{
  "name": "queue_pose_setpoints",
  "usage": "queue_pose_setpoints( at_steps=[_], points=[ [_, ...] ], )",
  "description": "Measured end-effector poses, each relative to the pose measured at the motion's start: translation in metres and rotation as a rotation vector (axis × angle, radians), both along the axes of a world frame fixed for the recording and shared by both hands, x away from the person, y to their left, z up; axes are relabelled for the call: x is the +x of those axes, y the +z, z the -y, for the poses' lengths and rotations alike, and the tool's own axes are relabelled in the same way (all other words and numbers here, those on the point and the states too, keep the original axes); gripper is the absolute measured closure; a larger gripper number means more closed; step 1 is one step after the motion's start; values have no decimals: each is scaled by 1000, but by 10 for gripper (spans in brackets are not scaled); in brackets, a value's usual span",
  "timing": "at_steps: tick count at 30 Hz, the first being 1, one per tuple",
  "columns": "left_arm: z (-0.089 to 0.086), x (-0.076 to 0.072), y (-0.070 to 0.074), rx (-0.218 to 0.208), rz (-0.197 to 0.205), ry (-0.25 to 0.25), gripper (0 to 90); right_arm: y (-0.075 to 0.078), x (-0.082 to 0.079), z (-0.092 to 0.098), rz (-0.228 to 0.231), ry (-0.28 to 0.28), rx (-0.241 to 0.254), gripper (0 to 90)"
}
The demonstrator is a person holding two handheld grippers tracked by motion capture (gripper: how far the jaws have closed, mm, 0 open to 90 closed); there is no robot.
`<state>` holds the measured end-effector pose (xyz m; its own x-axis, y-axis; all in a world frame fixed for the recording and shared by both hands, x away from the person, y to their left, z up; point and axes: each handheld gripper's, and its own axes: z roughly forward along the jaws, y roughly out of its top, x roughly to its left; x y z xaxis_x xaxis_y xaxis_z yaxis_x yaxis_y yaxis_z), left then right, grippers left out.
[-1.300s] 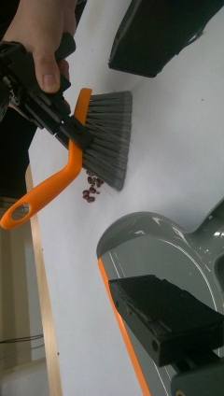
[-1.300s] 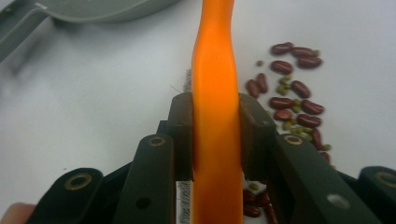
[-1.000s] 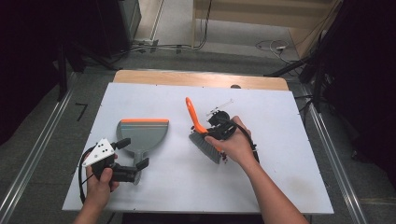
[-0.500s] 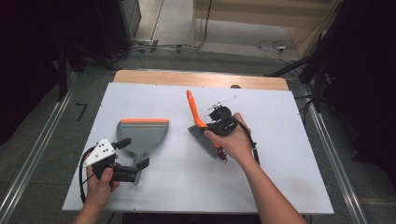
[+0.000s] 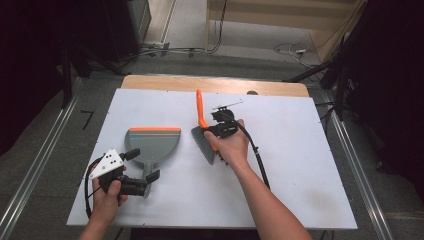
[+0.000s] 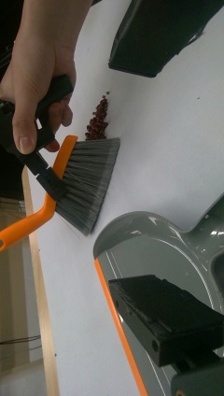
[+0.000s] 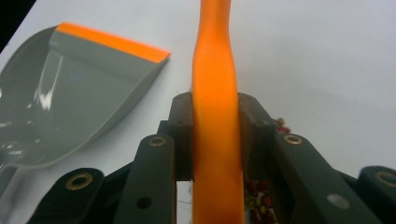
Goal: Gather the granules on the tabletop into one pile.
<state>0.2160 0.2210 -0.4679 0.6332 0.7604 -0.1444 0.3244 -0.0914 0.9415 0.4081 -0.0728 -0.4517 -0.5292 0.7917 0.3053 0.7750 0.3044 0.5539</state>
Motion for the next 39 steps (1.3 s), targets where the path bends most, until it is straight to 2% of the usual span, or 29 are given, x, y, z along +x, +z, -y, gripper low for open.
queue_pose_setpoints(
  at_steps=[4,10,21,29,33,34,35,37,39],
  points=[
    [0,0,0,-5,-1,4,0,-2,0,10,-1,-58,-7,687],
    [2,-1,0,1,1,-1,0,-3,-4,31,9,-115,-11,686],
    [3,0,-1,9,-4,-1,0,-6,-11,63,7,-168,6,683],
    [4,0,-1,9,-4,0,0,-6,-15,74,15,-196,11,682],
    [4,0,-1,6,-2,0,0,-6,-17,80,18,-201,35,683],
    [4,0,-1,5,-2,0,0,-5,-17,80,17,-198,56,684],
    [4,0,0,7,-1,0,0,-4,-18,81,27,-178,80,684],
    [4,0,0,11,-2,0,0,0,-20,80,42,-151,88,686],
    [4,0,-1,10,-4,3,0,6,-21,78,52,-101,105,686]
  ],
)
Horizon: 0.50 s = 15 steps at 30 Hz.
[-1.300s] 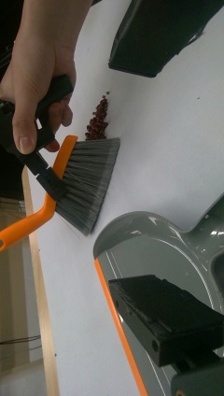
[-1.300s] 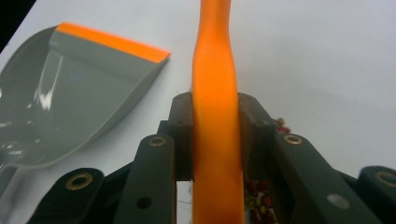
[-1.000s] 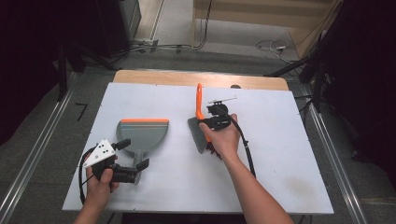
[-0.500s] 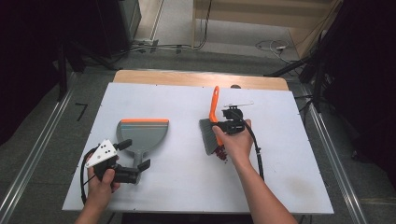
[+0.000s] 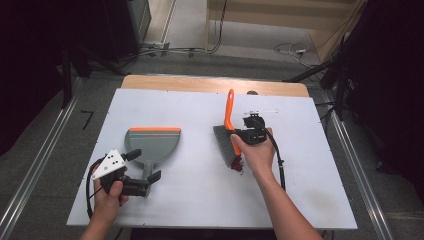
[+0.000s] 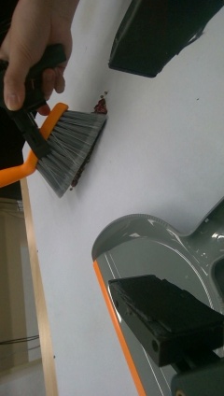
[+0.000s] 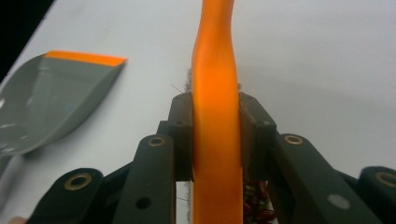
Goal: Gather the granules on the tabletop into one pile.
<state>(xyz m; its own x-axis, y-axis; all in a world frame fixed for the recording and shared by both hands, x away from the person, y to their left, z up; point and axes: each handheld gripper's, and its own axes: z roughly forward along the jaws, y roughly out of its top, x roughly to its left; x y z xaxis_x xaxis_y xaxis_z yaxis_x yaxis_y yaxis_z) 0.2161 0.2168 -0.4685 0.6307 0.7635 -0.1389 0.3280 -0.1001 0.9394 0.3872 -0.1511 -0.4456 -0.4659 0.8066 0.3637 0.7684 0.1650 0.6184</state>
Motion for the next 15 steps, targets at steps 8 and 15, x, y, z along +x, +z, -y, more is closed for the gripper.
queue_pose_setpoints(
  at_steps=[8,15],
  points=[
    [-1,0,0,-5,1,2,0,36,-11,5,128,226,-138,689],
    [0,0,0,-5,-2,1,0,40,-36,12,195,515,-313,690]
  ],
)
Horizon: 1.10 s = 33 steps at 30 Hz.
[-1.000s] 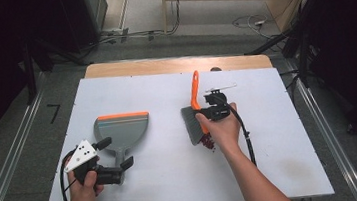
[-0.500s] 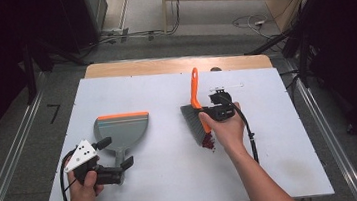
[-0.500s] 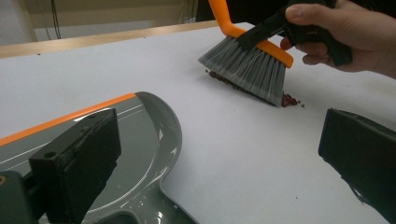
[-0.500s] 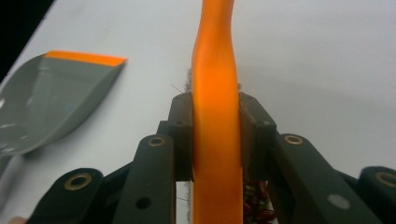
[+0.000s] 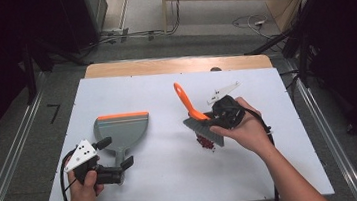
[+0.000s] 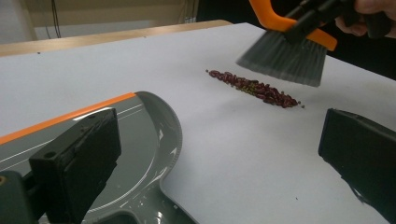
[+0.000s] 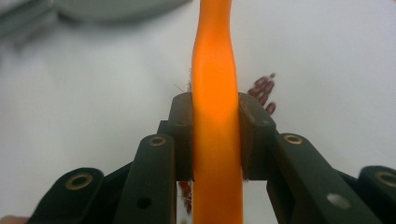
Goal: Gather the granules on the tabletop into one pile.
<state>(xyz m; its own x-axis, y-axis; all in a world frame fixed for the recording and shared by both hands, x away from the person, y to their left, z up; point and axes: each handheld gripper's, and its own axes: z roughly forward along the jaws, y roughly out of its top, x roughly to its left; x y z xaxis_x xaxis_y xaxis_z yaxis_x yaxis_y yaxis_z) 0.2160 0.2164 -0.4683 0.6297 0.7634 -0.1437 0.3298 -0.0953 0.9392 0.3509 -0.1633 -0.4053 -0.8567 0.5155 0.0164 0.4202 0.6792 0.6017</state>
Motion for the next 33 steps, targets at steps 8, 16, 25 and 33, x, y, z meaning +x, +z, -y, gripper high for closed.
queue_pose_setpoints(
  at_steps=[8,16,25,33],
  points=[
    [2,1,-1,-1,-2,0,0,-9,-26,10,39,221,-92,690],
    [2,1,-1,-2,-2,0,0,-32,-25,-3,5,292,-119,689],
    [0,1,-1,0,-4,2,0,-37,8,-3,31,291,-102,683],
    [0,2,-1,0,-4,0,0,-38,24,-6,61,311,-101,680]
  ],
)
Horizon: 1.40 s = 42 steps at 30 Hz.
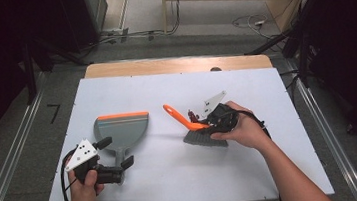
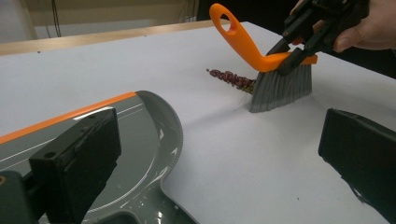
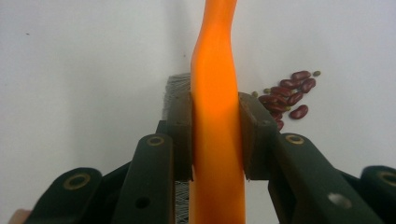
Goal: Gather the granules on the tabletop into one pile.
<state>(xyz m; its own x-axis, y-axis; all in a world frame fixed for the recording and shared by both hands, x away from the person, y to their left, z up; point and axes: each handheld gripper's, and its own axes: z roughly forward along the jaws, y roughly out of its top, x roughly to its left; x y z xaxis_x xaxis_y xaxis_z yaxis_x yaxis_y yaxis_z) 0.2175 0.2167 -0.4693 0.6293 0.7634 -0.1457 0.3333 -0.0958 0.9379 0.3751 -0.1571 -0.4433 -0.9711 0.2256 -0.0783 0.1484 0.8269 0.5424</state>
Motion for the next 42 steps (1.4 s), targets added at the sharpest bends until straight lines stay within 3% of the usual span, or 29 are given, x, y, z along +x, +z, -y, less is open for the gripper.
queue_pose_setpoints(
  at_steps=[16,25,31,42],
  points=[
    [2,0,-1,6,2,-4,0,-4,25,0,15,-14,39,675],
    [2,0,-1,7,3,-6,0,-3,35,-2,26,-44,38,674],
    [3,0,-1,8,3,-8,0,-2,38,-4,43,-35,30,674],
    [2,1,-1,10,-2,-9,0,-1,45,-3,37,-67,34,674]
  ],
)
